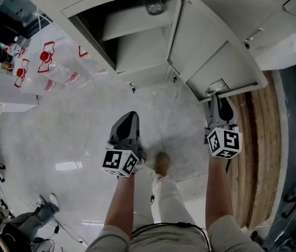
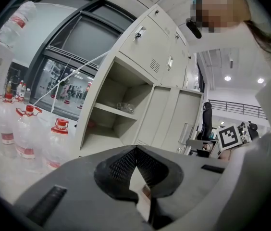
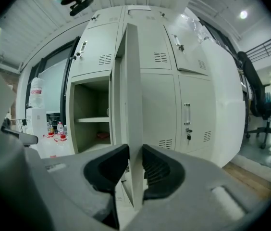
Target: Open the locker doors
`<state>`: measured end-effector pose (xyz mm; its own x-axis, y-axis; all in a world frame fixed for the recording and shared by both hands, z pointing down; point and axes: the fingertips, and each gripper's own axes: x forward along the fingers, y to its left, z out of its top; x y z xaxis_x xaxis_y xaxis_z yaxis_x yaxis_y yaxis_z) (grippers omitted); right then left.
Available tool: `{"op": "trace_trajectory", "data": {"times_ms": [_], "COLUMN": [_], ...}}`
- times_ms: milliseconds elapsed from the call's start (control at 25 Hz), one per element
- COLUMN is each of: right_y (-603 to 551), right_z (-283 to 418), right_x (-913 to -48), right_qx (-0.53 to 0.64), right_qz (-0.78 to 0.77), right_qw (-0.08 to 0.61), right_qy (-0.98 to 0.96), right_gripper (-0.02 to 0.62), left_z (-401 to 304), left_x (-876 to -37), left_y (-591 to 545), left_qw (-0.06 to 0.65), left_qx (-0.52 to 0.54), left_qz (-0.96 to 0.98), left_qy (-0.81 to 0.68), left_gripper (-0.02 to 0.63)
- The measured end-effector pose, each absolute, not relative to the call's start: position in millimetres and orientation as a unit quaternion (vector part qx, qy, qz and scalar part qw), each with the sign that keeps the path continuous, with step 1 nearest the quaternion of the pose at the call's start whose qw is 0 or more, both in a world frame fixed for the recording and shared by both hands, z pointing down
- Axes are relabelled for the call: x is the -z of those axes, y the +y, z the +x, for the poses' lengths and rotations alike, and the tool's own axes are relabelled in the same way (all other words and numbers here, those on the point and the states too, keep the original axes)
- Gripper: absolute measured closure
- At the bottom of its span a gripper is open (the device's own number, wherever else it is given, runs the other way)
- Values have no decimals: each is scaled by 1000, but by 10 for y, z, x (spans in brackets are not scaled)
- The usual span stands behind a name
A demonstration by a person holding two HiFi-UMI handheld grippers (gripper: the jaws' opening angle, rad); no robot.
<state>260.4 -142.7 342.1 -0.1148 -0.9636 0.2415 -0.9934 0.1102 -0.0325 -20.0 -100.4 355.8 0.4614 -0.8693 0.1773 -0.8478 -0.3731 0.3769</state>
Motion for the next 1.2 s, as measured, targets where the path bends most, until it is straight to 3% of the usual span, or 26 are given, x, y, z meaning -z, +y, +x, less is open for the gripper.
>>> {"op": "trace_trajectory", "data": {"times_ms": [120,400,760,1200], "right_y": [-1517,-1320,-1241,-2077], "right_z": [2633,2515,1532,155], "right_x": [-3419,-3449,-4333,-6052], "right_qx": [-90,-67,-115,-126], "right_qz": [668,695,632,519], "right_qw": [71,65,48,10], "right_qy": [-735,-713,-765,-846], "right_gripper": [500,357,356,364], "left_z": [-265,-449,-870,-1462], "left_x": [-3607,-3708,-4193,-5710], "left_y": [-1077,-1131,-1418,-2011], "left_qw": [210,205,182,144], "left_qx": [25,18,14,45], "left_qz": [827,825,826,834], "left_qy": [-521,-527,-534,-531], "left_gripper": [607,607,607,607]}}
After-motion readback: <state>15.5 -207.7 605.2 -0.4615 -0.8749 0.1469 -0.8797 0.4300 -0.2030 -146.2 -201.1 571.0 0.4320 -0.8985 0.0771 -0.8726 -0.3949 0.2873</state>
